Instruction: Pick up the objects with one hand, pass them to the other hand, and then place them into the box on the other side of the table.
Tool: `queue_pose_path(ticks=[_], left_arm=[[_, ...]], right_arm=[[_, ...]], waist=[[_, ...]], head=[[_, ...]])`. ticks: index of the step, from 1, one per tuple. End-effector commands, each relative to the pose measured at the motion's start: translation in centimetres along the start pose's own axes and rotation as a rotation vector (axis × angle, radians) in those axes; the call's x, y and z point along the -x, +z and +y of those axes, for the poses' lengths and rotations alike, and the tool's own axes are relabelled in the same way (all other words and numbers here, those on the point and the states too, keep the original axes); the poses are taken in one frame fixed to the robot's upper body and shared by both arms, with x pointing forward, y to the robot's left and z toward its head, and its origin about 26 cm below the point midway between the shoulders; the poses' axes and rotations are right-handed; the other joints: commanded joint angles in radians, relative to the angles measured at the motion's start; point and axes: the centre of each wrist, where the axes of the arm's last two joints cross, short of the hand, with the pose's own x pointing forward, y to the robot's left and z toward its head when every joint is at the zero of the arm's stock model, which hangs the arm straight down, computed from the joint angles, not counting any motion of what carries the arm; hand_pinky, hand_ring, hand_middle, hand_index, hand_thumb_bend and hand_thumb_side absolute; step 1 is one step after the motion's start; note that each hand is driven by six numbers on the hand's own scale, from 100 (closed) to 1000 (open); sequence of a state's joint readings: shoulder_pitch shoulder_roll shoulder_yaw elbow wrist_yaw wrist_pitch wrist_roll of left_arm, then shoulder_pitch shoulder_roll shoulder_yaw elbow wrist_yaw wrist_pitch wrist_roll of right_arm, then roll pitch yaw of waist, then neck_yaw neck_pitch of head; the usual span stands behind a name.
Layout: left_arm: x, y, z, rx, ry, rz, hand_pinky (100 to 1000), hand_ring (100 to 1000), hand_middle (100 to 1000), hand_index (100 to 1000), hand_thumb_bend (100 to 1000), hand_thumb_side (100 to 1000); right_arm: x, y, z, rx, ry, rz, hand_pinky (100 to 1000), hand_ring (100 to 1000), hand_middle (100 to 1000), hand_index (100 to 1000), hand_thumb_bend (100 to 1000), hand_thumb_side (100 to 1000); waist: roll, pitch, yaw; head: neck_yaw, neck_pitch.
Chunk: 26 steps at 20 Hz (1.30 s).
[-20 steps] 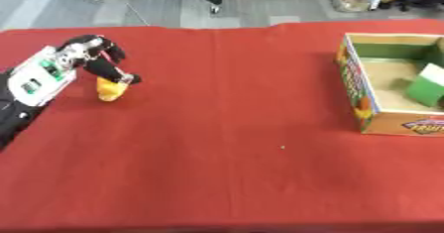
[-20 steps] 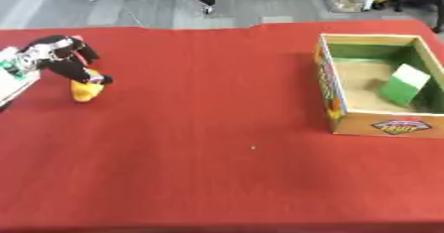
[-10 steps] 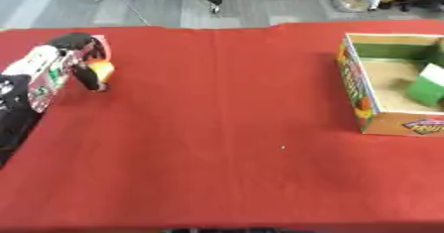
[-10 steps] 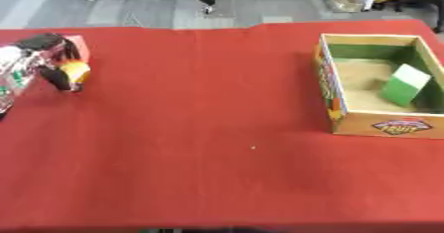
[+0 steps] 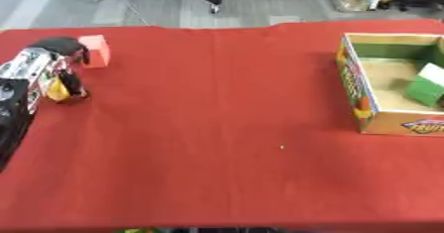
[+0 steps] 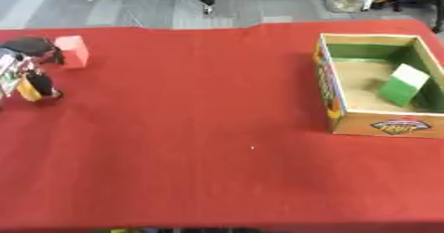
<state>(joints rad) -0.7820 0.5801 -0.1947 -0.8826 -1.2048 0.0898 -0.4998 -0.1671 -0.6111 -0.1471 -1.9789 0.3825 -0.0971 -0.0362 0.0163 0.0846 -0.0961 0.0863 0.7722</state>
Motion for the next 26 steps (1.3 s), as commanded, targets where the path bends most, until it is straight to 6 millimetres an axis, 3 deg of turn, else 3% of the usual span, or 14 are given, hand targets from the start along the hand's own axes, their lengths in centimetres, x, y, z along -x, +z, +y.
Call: queue_pose_path(ticks=[1,9,14,26], left_arm=[[0.8,0.3,1.1,-0.017,0.006,0.016,774,704,693,762,519,149],[2.8,1.1,2.3,-0.061,0.050,0.062,778,702,689,765,509,142],[4.3,1.6,2.9,-0.028,0.069,0.077,800,736,733,800,519,161],[5.4,1.2,0.7,0.026,0.107,0.128,814,763,786,832,520,169]], right_arm=[[-0.6,-0.4,-0.7,0.010,0.016,-0.031,623,317,286,944,100,301],[-0.5,-0.3,-0.7,0.010,0.017,-0.024,622,315,285,942,100,304],[-0.5,-0.3,-0.7,0.010,0.019,-0.022,622,314,284,941,100,304],[-0.5,-0.1,-0.5,0.006,0.012,-0.017,621,311,281,940,100,313]], waist=[[-0.013,-0.008,0.000],[-0.012,-0.011,0.003],[-0.010,-0.013,0.003],[-0.009,-0.012,0.001]], head=[[-0.001,-0.002],[-0.004,-0.002],[-0.004,-0.002],[-0.007,-0.002]])
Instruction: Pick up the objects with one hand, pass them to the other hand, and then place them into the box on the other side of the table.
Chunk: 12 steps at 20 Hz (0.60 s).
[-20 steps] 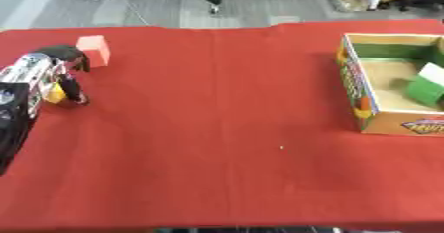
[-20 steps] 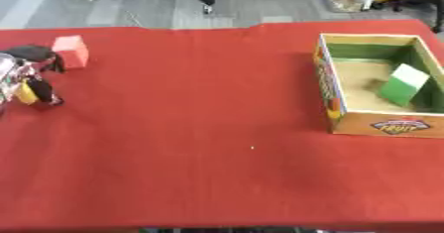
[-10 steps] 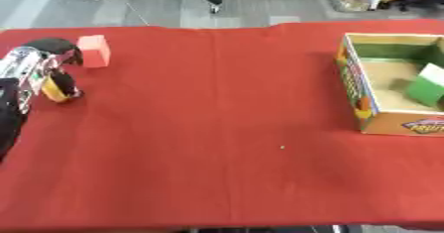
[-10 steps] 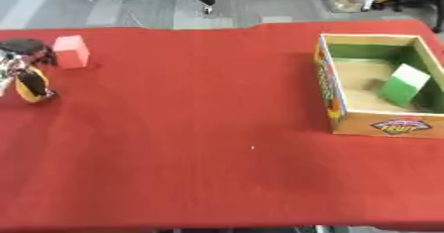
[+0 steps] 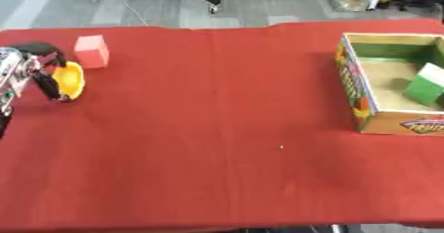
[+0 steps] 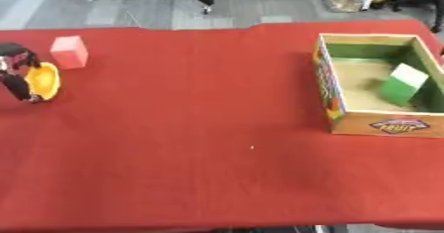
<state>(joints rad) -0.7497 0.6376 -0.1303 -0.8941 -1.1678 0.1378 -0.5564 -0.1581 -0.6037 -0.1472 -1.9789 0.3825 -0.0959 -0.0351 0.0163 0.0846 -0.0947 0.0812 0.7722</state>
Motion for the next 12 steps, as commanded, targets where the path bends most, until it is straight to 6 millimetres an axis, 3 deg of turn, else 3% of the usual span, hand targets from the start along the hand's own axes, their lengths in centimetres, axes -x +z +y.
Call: queue_pose_path(ticks=[1,6,12], left_arm=[[1.5,0.3,1.0,-0.030,0.020,0.025,815,765,790,838,531,179],[1.1,0.0,-0.1,-0.009,0.011,0.011,806,751,772,831,522,128],[0.8,-0.4,-1.5,-0.082,-0.023,0.045,744,650,649,742,407,100]], right_arm=[[-0.5,-0.4,-0.7,0.009,0.017,-0.028,621,311,281,939,100,315],[-0.6,-0.3,-0.6,0.008,0.013,-0.026,622,314,283,939,100,320],[-0.6,-0.3,-0.5,0.007,0.009,-0.024,623,316,290,939,100,321]], waist=[[-0.009,-0.012,-0.001],[-0.009,-0.011,-0.003],[-0.009,-0.009,-0.004]], head=[[-0.001,-0.002],[-0.001,-0.002],[-0.003,-0.002]])
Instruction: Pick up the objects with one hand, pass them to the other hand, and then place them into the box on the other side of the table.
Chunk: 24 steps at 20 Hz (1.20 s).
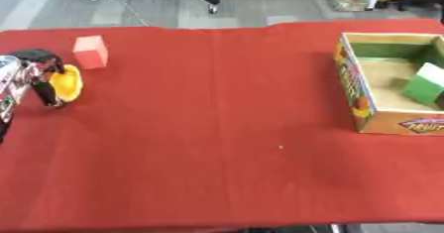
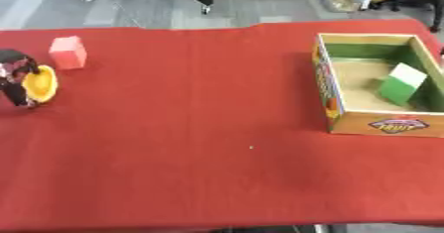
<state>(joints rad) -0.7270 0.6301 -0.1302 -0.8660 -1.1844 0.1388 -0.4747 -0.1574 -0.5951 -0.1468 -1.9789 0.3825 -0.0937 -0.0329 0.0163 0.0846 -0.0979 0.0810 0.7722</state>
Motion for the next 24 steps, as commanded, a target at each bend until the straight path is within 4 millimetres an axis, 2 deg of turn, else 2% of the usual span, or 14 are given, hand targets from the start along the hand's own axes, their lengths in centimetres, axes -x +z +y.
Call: queue_pose_path(ticks=[1,6,7,8,11,16,24], left_arm=[[0.6,0.0,0.1,-0.062,-0.014,0.032,722,621,617,719,379,100],[0.3,-0.3,-0.8,-0.130,-0.023,0.033,644,536,522,630,317,100],[0.3,-0.3,-0.9,-0.146,-0.023,0.033,598,492,472,570,273,100],[0.2,-0.3,-1.0,-0.165,-0.021,0.034,593,486,466,562,266,100],[0.2,-0.3,-1.2,-0.223,-0.014,0.037,526,406,364,458,184,100],[0.5,0.0,-1.0,-0.271,0.031,0.020,525,403,336,432,164,100],[1.1,1.3,0.7,-0.286,0.125,-0.041,527,393,304,403,129,100]], right_arm=[[-0.6,-0.4,-0.6,0.007,0.016,-0.029,623,316,290,938,100,321],[-0.6,-0.4,-0.6,0.007,0.015,-0.028,623,317,290,938,100,323],[-0.6,-0.4,-0.6,0.007,0.015,-0.028,623,317,291,938,100,319],[-0.6,-0.4,-0.6,0.007,0.015,-0.028,623,317,290,938,100,319],[-0.6,-0.3,-0.6,0.011,0.016,-0.025,623,317,290,938,100,328],[-0.6,-0.3,-0.5,0.014,0.014,-0.022,623,317,290,938,100,341],[-0.6,-0.4,-0.6,0.022,0.014,-0.021,621,315,289,937,100,347]], waist=[[-0.010,-0.008,0.000],[-0.010,-0.007,0.001],[-0.010,-0.007,0.001],[-0.010,-0.007,0.001],[-0.011,-0.008,0.002],[-0.010,-0.007,0.004],[-0.009,-0.007,0.004]], head=[[-0.003,-0.002],[-0.004,-0.002],[-0.004,-0.002],[-0.005,-0.002],[-0.005,-0.002],[-0.005,-0.002],[-0.006,-0.002]])
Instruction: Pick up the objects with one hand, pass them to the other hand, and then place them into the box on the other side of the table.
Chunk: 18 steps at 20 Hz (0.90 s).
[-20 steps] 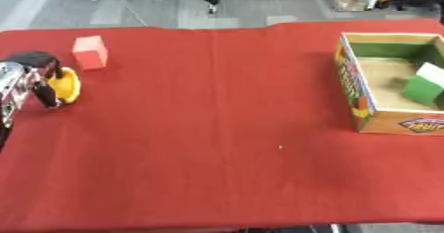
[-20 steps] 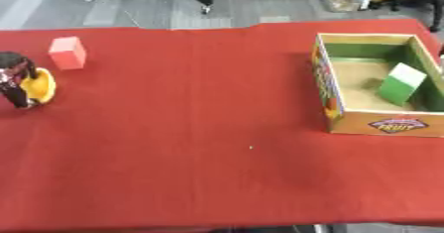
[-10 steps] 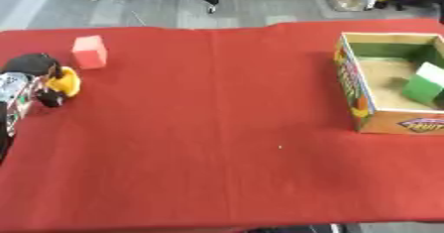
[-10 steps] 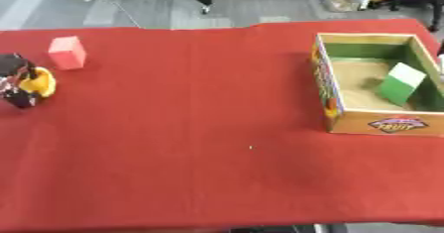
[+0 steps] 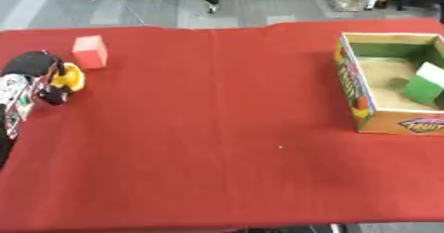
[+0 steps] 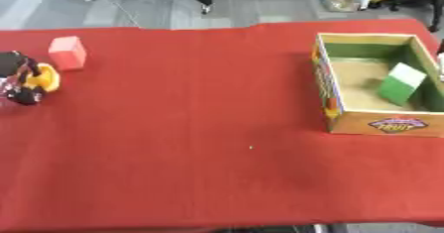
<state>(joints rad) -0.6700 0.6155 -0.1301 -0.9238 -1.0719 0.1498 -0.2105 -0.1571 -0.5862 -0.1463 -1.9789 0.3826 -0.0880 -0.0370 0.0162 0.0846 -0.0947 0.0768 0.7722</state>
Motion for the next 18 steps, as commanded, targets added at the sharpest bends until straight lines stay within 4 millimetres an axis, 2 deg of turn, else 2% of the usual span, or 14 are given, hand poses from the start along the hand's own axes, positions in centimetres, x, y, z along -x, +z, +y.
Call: queue_pose_path(ticks=[1,7,11,18], left_arm=[[1.7,0.4,2.8,-0.049,0.028,0.008,526,391,299,399,122,100],[1.9,1.5,4.3,-0.121,0.161,-0.023,528,380,278,379,100,100],[1.4,2.7,6.2,-0.215,0.275,-0.086,534,372,260,363,100,100],[-0.5,5.5,9.3,-0.300,0.434,-0.287,544,366,246,349,100,100]], right_arm=[[-0.6,-0.4,-0.8,0.016,0.021,-0.030,621,315,289,937,100,347],[-0.5,-0.4,-0.8,0.019,0.023,-0.030,622,315,289,937,100,344],[-0.7,-0.6,-0.7,0.009,0.018,-0.044,622,314,288,936,100,339],[-2.0,-1.8,0.4,-0.078,-0.054,-0.144,618,308,283,925,100,360]], waist=[[-0.008,-0.007,0.001],[-0.008,-0.007,0.002],[-0.008,-0.008,0.005],[-0.007,-0.011,0.014]], head=[[-0.003,-0.002],[-0.005,-0.002],[-0.007,-0.002],[-0.014,-0.002]])
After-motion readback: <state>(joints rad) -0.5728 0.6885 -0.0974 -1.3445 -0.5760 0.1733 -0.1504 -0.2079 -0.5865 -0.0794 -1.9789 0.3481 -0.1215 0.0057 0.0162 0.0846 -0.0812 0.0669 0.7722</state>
